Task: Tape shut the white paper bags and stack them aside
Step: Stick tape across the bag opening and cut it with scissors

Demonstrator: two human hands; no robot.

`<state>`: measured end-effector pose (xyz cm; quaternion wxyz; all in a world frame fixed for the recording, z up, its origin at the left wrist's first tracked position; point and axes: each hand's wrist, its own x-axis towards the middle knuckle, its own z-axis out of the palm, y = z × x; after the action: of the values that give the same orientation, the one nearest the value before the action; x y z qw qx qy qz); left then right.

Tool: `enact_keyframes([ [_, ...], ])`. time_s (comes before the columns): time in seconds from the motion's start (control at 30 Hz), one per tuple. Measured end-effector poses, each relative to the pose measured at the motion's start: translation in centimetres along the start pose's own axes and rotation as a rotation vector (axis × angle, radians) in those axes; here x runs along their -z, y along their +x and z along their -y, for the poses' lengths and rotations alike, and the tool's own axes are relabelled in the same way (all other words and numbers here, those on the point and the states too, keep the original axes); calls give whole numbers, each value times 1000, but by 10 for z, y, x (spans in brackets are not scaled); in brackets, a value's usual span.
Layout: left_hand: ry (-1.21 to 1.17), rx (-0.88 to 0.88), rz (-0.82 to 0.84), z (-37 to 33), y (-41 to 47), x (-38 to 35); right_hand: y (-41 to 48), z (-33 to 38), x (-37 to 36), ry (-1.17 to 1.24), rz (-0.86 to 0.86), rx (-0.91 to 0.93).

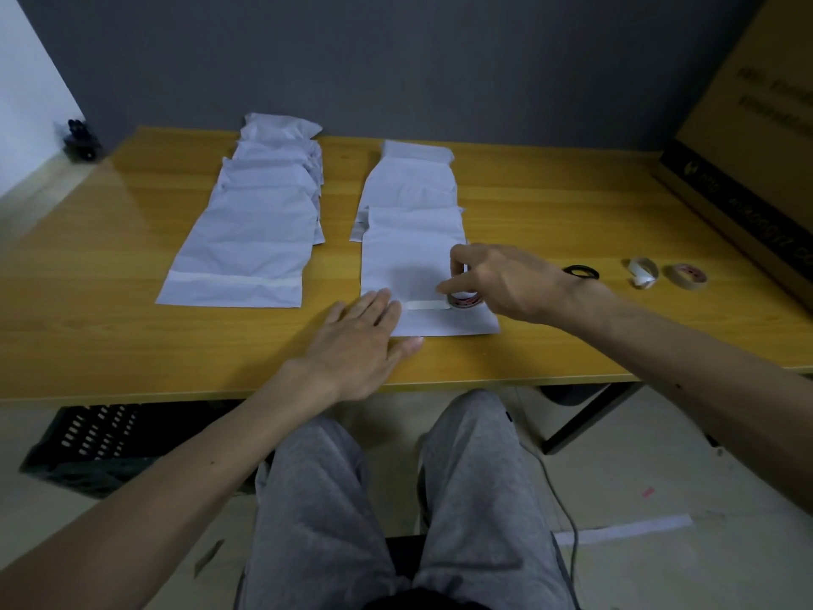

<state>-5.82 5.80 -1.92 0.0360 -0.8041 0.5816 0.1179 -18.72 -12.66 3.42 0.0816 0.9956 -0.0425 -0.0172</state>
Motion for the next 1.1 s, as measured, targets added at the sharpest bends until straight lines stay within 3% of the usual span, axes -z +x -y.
enact_keyframes([
  [0.43,36,-1,10,-3,0,3,7,-1,-15,268,-186,2],
  [0.6,45,-28,-107,-5,3,7,7,2,-18,320,-203,-5],
  [0.87,-91,-9,-76,-7,6,-1,6,5,-23,402,-329,-98],
  [1.1,6,-5,-46,-3,6,2,6,9,-20,437,-281,-71],
])
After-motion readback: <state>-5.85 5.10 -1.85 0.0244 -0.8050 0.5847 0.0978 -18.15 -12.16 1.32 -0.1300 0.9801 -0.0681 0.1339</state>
